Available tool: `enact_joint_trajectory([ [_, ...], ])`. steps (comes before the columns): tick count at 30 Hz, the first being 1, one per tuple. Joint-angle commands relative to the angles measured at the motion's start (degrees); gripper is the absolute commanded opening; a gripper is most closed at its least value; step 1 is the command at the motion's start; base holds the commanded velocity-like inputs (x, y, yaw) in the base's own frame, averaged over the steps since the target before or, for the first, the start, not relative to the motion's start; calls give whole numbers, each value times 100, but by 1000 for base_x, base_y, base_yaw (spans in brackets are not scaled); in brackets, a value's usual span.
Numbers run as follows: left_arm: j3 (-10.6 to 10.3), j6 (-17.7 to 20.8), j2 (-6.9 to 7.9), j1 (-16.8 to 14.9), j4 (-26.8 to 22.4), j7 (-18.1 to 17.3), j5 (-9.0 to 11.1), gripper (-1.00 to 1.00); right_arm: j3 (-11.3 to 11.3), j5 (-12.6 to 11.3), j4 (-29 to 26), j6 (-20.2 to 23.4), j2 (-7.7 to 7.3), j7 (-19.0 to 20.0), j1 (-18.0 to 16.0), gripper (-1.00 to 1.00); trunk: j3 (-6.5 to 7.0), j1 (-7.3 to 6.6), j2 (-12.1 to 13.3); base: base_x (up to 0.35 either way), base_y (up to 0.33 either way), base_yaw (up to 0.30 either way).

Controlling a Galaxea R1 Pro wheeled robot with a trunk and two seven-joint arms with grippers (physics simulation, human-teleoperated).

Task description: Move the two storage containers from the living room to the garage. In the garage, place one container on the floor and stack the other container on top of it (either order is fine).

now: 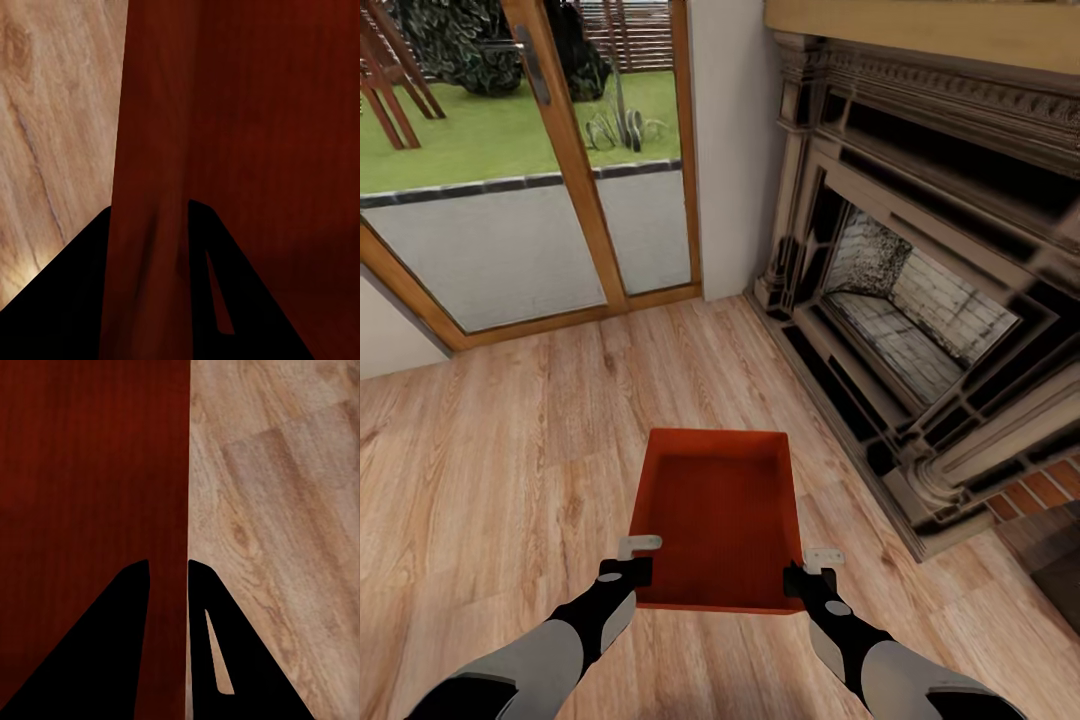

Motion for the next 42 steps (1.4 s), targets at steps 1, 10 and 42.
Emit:
enact_joint_trajectory([
  [1,112,-54,6,-7,-23,125,-80,-100,-33,62,24,-8,4,54,0,-100,5,1,-3,0,0,-1],
  [10,112,-54,5,-7,-26,125,-80,-100,-33,67,32,-8,-2,53,0,-100,85,1,-3,0,0,0],
  [42,114,-54,11,-7,8,125,179,-100,-42,45,33,-15,-5,50,0,-100,352,1,-3,0,0,0],
])
